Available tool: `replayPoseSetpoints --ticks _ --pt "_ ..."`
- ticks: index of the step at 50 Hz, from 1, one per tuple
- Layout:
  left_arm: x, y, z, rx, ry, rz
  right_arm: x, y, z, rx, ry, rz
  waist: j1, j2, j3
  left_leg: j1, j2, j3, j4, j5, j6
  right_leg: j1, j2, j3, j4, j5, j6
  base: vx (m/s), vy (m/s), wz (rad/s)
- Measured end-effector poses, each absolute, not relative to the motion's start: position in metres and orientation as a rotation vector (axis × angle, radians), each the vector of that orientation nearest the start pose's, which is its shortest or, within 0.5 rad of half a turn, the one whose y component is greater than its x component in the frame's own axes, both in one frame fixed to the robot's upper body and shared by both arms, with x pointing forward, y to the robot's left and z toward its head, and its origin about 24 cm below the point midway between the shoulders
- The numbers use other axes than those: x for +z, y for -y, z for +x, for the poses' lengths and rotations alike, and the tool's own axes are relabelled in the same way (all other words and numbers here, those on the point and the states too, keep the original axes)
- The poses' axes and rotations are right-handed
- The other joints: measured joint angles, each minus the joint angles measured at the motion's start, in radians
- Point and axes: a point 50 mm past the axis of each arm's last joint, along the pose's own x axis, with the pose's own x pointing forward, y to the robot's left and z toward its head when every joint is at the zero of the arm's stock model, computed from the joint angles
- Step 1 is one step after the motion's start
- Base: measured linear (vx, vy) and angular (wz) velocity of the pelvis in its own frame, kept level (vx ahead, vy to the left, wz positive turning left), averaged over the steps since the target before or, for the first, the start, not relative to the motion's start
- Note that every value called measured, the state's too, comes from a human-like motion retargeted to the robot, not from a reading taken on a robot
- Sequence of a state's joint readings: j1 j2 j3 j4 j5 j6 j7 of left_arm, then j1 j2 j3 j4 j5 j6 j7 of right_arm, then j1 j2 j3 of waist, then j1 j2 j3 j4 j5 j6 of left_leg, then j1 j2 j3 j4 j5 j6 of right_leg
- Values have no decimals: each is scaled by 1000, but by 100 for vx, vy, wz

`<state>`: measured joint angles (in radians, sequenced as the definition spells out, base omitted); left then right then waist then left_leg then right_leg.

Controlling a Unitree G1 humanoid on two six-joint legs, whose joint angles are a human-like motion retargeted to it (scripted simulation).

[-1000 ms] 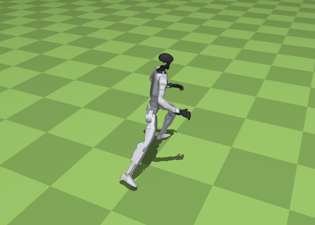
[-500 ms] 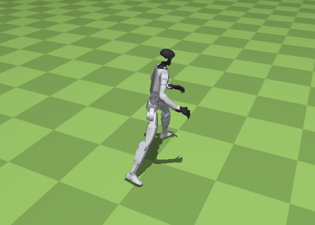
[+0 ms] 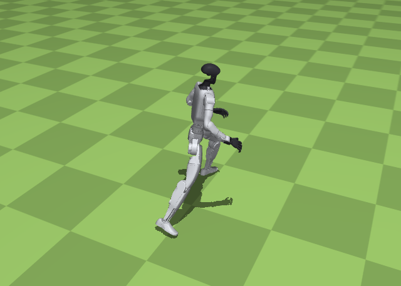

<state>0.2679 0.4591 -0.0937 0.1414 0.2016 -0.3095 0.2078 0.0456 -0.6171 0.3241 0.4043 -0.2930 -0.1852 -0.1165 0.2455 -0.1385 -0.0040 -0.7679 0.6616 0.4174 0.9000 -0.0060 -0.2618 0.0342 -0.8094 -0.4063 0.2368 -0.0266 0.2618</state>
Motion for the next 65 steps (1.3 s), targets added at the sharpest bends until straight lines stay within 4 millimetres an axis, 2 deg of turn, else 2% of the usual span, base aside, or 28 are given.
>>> replayPoseSetpoints --ticks 4,9,17,19,20,22,23,26,32,38,40,41,42,43,44,45,47,48,54,59,62,65 --pt "0 -239 180 16 -69 640 -30 242 214 224 -275 -927 33 17 2 -33 58 -17 192 -100 0 -22 -43 65 25 16 0 19 34 -51" --pt "8 -248 184 1 -44 684 -27 233 221 223 -240 -922 67 45 -2 -87 140 -45 370 -186 0 -61 -56 137 23 36 0 11 28 -55" --pt "20 -269 192 90 -20 738 -23 218 230 273 -188 -955 86 85 14 -143 247 -101 507 -227 0 -97 -26 215 20 61 0 5 13 -38" --pt "24 -274 197 122 -11 742 -20 220 233 272 -184 -960 88 90 51 -113 256 -97 511 -223 0 -82 -24 227 23 64 0 -1 1 -24" --pt "27 -277 203 140 -2 743 -16 222 238 269 -178 -963 92 93 85 -81 259 -88 510 -221 0 -71 -25 239 30 63 0 0 0 0" --pt "26 -278 196 144 -8 750 -25 222 227 269 -206 -952 86 81 42 -115 258 -96 492 -205 0 -87 -12 221 13 73 0 2 -7 -4" --pt "29 -281 202 155 1 753 -21 224 230 265 -204 -951 90 82 73 -82 259 -85 482 -199 0 -77 -12 230 20 69 0 -1 -11 -5" --pt "28 -281 195 143 -4 769 -31 225 215 267 -243 -936 83 60 10 -119 250 -85 427 -165 0 -106 11 203 1 75 0 1 -16 9" --pt "32 -280 200 113 16 808 -30 230 208 272 -251 -946 77 26 -18 -86 210 -45 261 -75 0 -112 45 155 -5 54 0 -4 -26 23" --pt "33 -270 202 56 36 828 -14 228 211 276 -173 -977 73 8 -22 -9 140 1 47 30 0 -91 74 94 1 30 0 -6 -28 35" --pt "40 -270 211 54 59 827 4 227 226 268 -106 -979 94 30 66 91 135 22 -5 43 0 -40 83 103 21 12 0 -11 -24 13" --pt "36 -265 205 31 50 815 3 224 221 272 -97 -972 80 13 16 70 107 28 -62 71 0 -58 86 73 7 18 0 -6 -25 44" --pt "34 -262 203 17 48 805 6 221 221 273 -79 -964 76 7 -2 72 89 35 -109 90 0 -61 90 56 0 18 0 -7 -23 40" --pt "38 -262 208 19 59 799 16 218 230 270 -41 -956 90 22 45 124 90 45 -131 94 0 -36 98 65 9 10 0 -9 -21 27" --pt "37 -259 206 7 58 787 19 214 230 274 -19 -944 83 14 30 131 69 52 -181 115 0 -36 99 47 2 10 0 -6 -22 47" --pt "34 -254 199 -12 51 771 20 209 227 279 -6 -929 66 -4 -16 115 36 59 -244 144 0 -49 98 15 -14 14 0 -5 -21 43" --pt "41 -255 208 -8 73 763 37 199 242 292 75 -910 90 24 59 204 42 72 -292 153 0 -2 118 29 -3 -1 0 -11 -17 0" --pt "43 -253 209 -14 82 757 43 193 246 303 109 -903 91 27 65 228 31 79 -335 169 0 13 126 18 -9 -2 0 -9 -18 11" --pt "57 -242 210 -56 173 783 74 142 261 438 357 -933 90 50 69 356 -9 103 -594 272 0 83 185 -36 -36 -28 0 -3 -18 24" --pt "71 -233 213 -106 268 854 99 97 266 584 595 -1016 110 90 83 442 9 95 -729 336 0 144 248 -54 -43 -58 -14 -1 -11 10" --pt "72 -230 216 -149 286 904 107 72 268 669 701 -1063 122 105 95 451 16 79 -738 341 0 168 263 -63 -41 -65 -22 -1 1 6" --pt "67 -230 219 -191 261 959 109 54 270 734 756 -1102 135 93 102 402 10 53 -660 306 0 171 242 -70 -32 -66 -23 -4 7 21"
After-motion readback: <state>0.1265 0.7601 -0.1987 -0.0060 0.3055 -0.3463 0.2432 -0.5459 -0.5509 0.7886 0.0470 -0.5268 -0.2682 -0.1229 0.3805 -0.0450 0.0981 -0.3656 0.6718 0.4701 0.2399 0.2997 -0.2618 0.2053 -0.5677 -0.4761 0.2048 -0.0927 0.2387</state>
